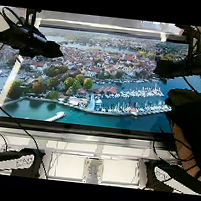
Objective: Fold the clothes and pants, and hang the long-sleeved shirts on hangers.
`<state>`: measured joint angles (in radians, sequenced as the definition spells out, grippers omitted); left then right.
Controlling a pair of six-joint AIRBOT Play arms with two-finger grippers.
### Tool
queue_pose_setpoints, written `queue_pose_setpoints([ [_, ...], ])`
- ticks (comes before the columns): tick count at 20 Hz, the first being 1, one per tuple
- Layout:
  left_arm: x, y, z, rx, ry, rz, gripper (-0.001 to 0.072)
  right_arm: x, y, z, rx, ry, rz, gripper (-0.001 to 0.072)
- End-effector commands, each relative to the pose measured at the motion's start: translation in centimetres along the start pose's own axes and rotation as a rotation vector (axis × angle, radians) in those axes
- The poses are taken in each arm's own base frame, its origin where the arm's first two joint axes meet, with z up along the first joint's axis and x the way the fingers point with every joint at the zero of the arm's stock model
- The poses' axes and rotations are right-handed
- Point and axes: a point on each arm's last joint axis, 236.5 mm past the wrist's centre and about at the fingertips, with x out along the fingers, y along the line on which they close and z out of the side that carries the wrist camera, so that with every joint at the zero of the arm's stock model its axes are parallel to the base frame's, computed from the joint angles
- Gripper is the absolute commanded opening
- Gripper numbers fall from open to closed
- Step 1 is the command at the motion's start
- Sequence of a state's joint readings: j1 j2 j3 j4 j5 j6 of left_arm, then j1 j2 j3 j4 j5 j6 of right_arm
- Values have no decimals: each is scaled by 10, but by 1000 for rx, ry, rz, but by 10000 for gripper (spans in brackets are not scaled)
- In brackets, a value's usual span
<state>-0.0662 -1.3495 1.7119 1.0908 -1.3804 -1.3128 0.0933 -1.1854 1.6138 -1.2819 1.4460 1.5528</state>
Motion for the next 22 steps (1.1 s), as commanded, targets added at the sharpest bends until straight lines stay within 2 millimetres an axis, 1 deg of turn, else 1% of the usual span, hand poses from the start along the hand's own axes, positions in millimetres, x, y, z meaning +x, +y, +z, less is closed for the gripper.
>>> queue_pose_setpoints([
  [1, 0, 1, 2, 5, -6, 2, 33, 0, 0, 0, 0, 1, 1, 30],
  [3, 5, 13, 19, 25, -75, 35, 41, 0, 0, 0, -1, 1, 0, 30],
  [4, 9, 32, 28, 30, -106, 101, 96, 1, 0, 5, 0, -22, 0, 31],
  [5, 11, 64, 37, 30, -138, 207, 275, 0, 1, 22, 0, -92, 2, 30],
  [6, 8, 100, 47, 2, -185, 323, 441, -4, 0, 42, 0, -180, 1, 30],
  [7, 2, 139, 58, -51, -250, 430, 444, -8, 0, 61, 0, -258, -1, 31],
  [8, -6, 178, 70, -117, -336, 512, 444, -13, 0, 74, 0, -317, -1, 31],
  [9, -10, 212, 76, -186, -404, 547, 443, -17, 2, 83, 1, -358, 5, 31],
  [10, -11, 248, 74, -288, -445, 559, 443, -18, 5, 86, 6, -372, 19, 31],
  [11, -6, 278, 67, -377, -454, 551, 445, -19, 6, 90, 7, -388, 23, 30],
  [12, 4, 308, 59, -465, -460, 527, 477, -21, 5, 95, 7, -410, 22, 31],
  [13, 14, 333, 50, -534, -464, 508, 538, -24, 5, 99, 11, -429, 22, 31],
  [14, 27, 357, 42, -599, -472, 485, 544, -24, 6, 100, 19, -433, 26, 31],
  [15, 41, 375, 35, -647, -479, 466, 550, -24, 7, 99, 19, -433, 29, 31],
  [16, 58, 391, 28, -674, -477, 461, 601, -24, 8, 100, 22, -434, 37, 30],
  [17, 73, 404, 21, -673, -468, 469, 658, -25, 11, 101, 26, -439, 48, 32],
  [18, 88, 414, 15, -652, -452, 477, 684, -25, 12, 101, 28, -439, 56, 83],
  [19, 104, 423, 10, -648, -448, 482, 686, -25, 14, 101, 32, -441, 66, 226],
  [20, 116, 431, 6, -652, -455, 487, 686, -26, 15, 103, 35, -448, 70, 399],
  [21, 126, 437, 3, -661, -467, 488, 686, -27, 16, 105, 38, -455, 77, 468],
  [22, 136, 441, 0, -685, -484, 477, 686, -27, 20, 106, 45, -459, 97, 468],
])
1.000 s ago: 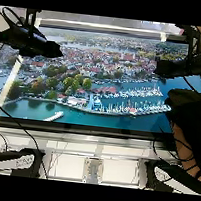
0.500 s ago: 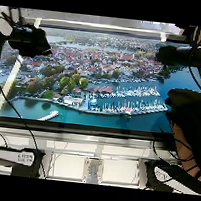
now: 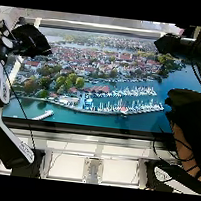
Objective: Fold the clothes and pants, and hang the long-sleeved shirts on hangers.
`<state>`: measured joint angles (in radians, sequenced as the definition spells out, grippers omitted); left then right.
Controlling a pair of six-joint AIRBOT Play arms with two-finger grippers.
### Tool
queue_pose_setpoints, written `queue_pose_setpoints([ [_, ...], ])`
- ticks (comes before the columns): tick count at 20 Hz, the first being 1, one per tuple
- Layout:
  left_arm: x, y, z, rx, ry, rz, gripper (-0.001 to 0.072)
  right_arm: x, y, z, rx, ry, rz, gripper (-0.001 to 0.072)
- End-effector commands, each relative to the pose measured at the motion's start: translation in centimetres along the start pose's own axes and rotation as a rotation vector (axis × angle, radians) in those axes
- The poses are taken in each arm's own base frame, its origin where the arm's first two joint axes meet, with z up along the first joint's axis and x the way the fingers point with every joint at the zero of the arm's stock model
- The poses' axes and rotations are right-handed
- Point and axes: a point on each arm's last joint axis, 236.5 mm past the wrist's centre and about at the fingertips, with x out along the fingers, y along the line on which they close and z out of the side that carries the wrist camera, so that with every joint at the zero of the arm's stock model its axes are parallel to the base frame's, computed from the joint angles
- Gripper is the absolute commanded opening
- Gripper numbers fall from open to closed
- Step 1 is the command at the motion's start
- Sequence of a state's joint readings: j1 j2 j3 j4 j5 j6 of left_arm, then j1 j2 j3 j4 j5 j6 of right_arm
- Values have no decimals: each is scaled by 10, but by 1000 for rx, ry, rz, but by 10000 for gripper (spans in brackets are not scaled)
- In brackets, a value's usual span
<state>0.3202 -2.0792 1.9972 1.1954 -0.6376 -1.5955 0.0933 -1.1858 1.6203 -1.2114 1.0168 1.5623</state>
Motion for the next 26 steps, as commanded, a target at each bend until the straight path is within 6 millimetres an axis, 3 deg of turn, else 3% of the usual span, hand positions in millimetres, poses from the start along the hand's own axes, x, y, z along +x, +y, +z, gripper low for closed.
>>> queue_pose_setpoints([
  [1, 44, 18, -15, -72, -44, -10, 686, 0, 11, 7, 29, -30, 45, 468],
  [4, 62, 19, -23, -98, -72, -16, 686, -1, 20, 15, 57, -60, 86, 468],
  [9, 66, 1, -2, -171, -199, -62, 679, -2, 25, 17, 70, -69, 106, 467],
  [11, 68, 2, -2, -172, -206, -61, 644, -2, 25, 17, 71, -69, 106, 467],
  [12, 70, 4, -6, -174, -197, -58, 605, -2, 24, 17, 71, -69, 106, 467],
  [13, 74, 6, -12, -175, -183, -55, 415, -2, 24, 17, 70, -69, 105, 467],
  [14, 77, 8, -18, -174, -167, -52, 59, -2, 24, 17, 70, -69, 106, 467],
  [16, 79, 7, -25, -152, -140, -51, 32, -2, 25, 17, 70, -69, 106, 466],
  [18, 68, -3, -23, -120, -106, -66, 31, -3, 24, 18, 68, -70, 104, 467],
  [20, 41, -24, -7, 1, -83, -97, 30, -9, 18, 20, 38, -83, 70, 466],
  [22, -6, -58, 19, 100, -79, -148, 30, -24, 14, 25, -15, -91, 23, 427],
  [24, -72, -109, 36, 167, -46, -226, 30, -47, 8, 25, -82, -69, -39, 427],
  [26, -144, -168, 34, 307, -8, -317, 30, -76, -6, 17, -144, -7, -135, 427],
])
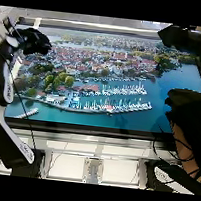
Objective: Fold the clothes and pants, and hang the long-sleeved shirts on hangers.
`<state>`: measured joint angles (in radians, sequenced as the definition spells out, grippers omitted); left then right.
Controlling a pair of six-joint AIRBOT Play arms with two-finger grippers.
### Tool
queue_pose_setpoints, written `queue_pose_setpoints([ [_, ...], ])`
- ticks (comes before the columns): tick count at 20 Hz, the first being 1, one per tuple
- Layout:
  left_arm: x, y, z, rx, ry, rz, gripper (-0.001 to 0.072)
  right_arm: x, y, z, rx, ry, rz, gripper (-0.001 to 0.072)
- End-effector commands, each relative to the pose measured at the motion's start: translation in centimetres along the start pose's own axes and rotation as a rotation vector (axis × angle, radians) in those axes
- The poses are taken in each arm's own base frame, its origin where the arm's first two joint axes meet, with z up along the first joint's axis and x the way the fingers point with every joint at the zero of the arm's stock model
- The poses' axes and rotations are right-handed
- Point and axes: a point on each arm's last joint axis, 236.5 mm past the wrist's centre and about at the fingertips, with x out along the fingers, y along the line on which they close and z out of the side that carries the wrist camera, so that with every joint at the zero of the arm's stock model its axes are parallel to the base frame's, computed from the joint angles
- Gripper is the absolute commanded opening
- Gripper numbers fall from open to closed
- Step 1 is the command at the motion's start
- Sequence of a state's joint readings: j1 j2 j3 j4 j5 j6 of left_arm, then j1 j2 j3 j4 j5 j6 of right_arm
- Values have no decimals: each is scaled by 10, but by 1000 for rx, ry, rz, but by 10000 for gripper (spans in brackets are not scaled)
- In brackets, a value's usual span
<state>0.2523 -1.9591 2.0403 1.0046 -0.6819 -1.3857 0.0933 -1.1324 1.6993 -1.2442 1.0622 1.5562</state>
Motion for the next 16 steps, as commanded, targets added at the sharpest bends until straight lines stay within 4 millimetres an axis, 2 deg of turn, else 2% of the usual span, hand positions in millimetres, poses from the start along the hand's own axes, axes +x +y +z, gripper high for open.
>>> queue_pose_setpoints([
  [1, -98, -115, 9, 197, 119, -168, 30, -50, -30, -15, -115, 120, -183, 427],
  [2, -125, -150, 4, 243, 145, -220, 30, -67, -41, -21, -138, 165, -244, 427],
  [3, -153, -187, -9, 295, 192, -278, 30, -83, -51, -27, -165, 208, -298, 427],
  [5, -197, -245, -50, 391, 312, -387, 30, -102, -63, -36, -193, 257, -363, 427],
  [6, -213, -268, -79, 438, 394, -440, 30, -105, -65, -36, -195, 257, -374, 427],
  [8, -232, -303, -142, 512, 568, -527, 31, -98, -65, -35, -196, 256, -367, 428],
  [11, -233, -342, -233, 556, 755, -608, 31, -73, -73, -44, -190, 310, -366, 428],
  [13, -230, -363, -300, 580, 871, -639, 38, -52, -82, -58, -213, 381, -363, 428],
  [14, -227, -371, -329, 615, 915, -655, 221, -42, -87, -66, -232, 416, -360, 428],
  [15, -222, -375, -345, 661, 926, -664, 563, -34, -92, -75, -251, 455, -361, 428],
  [16, -214, -373, -348, 694, 918, -652, 683, -27, -97, -82, -261, 486, -365, 428],
])
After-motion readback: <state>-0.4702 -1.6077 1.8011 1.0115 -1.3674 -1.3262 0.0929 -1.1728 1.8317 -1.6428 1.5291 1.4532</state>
